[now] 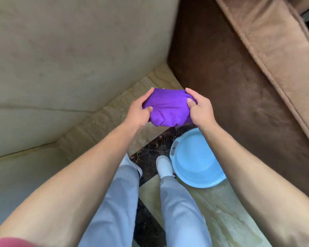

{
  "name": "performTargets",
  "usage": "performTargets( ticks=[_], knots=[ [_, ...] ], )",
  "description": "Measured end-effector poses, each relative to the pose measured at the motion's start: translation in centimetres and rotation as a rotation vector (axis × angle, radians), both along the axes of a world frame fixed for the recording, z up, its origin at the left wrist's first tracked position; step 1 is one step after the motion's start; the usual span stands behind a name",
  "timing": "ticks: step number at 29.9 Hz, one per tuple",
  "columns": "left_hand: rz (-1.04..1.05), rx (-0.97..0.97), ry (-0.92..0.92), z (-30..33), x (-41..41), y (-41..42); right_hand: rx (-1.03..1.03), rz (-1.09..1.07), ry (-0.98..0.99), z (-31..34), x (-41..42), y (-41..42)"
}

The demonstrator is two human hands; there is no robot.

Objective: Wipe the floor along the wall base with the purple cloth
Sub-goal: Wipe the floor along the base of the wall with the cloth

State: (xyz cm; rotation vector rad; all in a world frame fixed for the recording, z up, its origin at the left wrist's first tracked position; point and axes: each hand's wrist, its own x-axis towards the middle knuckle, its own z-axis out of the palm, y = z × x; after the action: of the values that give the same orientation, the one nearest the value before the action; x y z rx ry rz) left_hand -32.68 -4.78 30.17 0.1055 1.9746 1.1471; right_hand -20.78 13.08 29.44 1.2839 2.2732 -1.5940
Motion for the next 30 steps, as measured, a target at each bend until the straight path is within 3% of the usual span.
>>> performTargets(
  ticks=[3,8,14,22,26,30],
  knots=[
    [0.013,-0.008,0.004,-5.3,-1.9,1.3,0.102,0.007,-0.020,-5.3,-2.8,0.9],
    [0.079,-0.008,0.152,-18.5,-5.4,2.5,0.225,0.103,0.050,-17.6,-8.1,2.3],
    [0.122,-0.039,0.344,-30.1,-5.7,3.6,0.472,0.269,0.098,-28.7,-13.1,3.8],
    [0.205,-0.035,0.574,-36.2,-9.2,5.6,0.523,0.171,0.305,-35.8,-19.5,5.4],
    [0.067,-0.323,0.436,-37.4,-9.2,4.3,0.543,0.162,0.069,-36.7,-19.3,5.1],
    [-0.053,-0.440,0.510,-37.8,-7.8,2.0,0.846,0.285,0.055,-36.8,-17.5,1.6]
  ],
)
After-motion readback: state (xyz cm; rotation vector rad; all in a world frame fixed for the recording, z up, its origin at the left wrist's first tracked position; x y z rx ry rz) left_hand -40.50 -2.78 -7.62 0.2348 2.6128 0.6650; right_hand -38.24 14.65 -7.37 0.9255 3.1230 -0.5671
